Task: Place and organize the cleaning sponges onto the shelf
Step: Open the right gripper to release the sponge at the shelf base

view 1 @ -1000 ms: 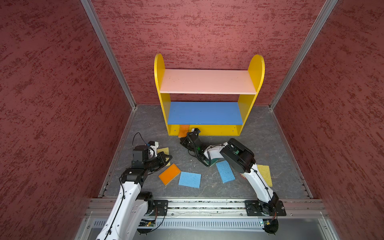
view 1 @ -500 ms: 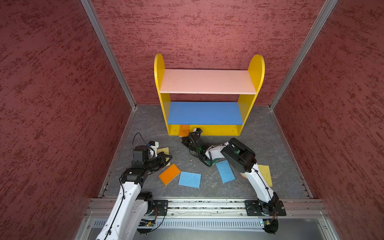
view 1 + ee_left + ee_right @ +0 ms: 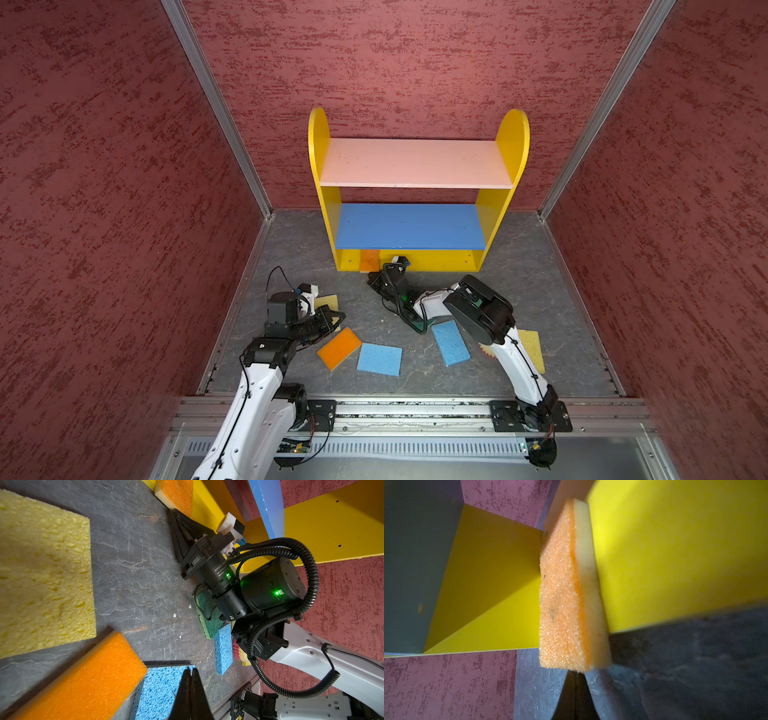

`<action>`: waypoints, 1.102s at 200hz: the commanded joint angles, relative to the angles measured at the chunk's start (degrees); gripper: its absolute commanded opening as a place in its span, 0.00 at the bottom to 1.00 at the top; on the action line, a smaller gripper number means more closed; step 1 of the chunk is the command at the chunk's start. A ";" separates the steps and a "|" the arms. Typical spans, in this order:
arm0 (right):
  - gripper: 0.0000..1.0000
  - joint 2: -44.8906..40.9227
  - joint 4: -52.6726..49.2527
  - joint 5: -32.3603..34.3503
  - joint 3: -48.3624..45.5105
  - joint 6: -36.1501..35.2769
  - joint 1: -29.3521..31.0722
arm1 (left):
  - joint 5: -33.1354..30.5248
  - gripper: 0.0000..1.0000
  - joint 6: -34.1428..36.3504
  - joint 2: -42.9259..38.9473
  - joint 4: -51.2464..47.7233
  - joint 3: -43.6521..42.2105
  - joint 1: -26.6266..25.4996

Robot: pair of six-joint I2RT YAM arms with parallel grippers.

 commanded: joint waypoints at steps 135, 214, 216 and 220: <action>0.00 5.84 -5.16 4.13 4.04 5.78 -1.01 | 1.28 0.04 -0.70 0.12 2.84 -2.83 -0.54; 0.00 6.21 -5.39 4.35 4.47 6.41 -1.17 | 1.09 0.04 -0.71 0.17 2.95 -2.93 -0.68; 0.00 6.21 -5.35 4.36 4.55 6.39 -1.16 | 1.08 0.04 -0.71 0.20 2.99 -2.95 -0.68; 0.00 6.26 -5.34 4.34 4.57 6.41 -1.15 | 1.15 0.04 -0.69 0.28 3.03 -2.93 -0.64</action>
